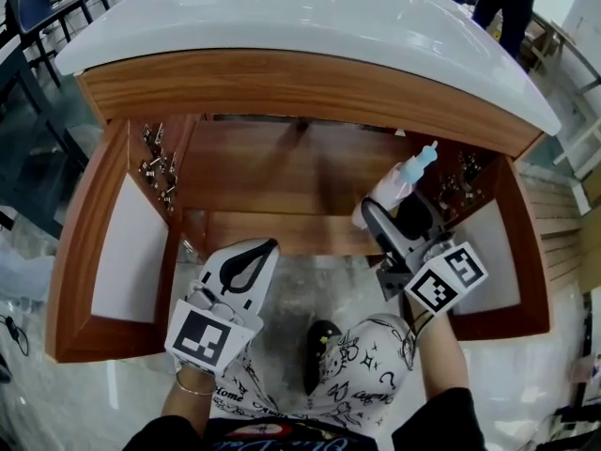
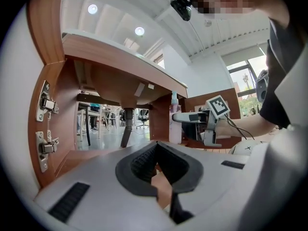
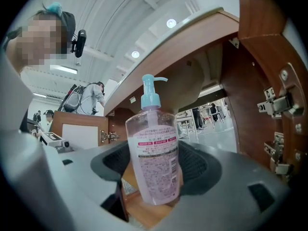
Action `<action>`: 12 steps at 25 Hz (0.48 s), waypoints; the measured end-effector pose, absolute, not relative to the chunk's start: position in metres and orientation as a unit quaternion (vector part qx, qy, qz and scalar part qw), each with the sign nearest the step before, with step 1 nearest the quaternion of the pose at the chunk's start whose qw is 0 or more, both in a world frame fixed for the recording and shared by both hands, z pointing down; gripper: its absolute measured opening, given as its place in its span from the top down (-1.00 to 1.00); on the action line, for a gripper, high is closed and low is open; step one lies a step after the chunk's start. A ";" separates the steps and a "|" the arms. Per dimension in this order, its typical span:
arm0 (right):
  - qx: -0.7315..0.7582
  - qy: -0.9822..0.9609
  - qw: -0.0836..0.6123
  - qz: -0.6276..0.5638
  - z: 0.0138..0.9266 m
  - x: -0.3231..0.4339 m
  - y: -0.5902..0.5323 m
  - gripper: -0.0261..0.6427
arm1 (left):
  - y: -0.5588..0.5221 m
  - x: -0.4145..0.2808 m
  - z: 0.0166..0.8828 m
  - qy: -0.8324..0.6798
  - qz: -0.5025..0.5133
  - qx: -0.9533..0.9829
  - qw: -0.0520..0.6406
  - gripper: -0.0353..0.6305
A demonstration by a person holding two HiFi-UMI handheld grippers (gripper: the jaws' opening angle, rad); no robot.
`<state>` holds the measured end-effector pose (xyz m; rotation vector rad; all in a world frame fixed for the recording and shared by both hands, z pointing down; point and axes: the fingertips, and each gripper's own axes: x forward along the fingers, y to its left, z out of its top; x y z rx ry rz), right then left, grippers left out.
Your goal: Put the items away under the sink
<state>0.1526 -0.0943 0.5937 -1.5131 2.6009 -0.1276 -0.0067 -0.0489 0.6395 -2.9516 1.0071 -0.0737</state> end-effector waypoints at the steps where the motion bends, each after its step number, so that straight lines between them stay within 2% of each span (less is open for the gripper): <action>1: -0.503 0.861 0.064 -0.042 0.596 0.154 -0.097 -0.03 | -0.049 -0.008 0.641 0.326 -0.028 -0.945 0.013 0.88; 7: -0.501 0.865 0.019 -0.019 0.608 0.149 -0.116 -0.03 | -0.050 -0.013 0.645 0.338 -0.029 -0.940 0.010 0.88; 12: -0.513 0.857 0.028 -0.033 0.611 0.154 -0.133 -0.03 | -0.051 -0.018 0.645 0.348 -0.028 -0.937 0.005 0.88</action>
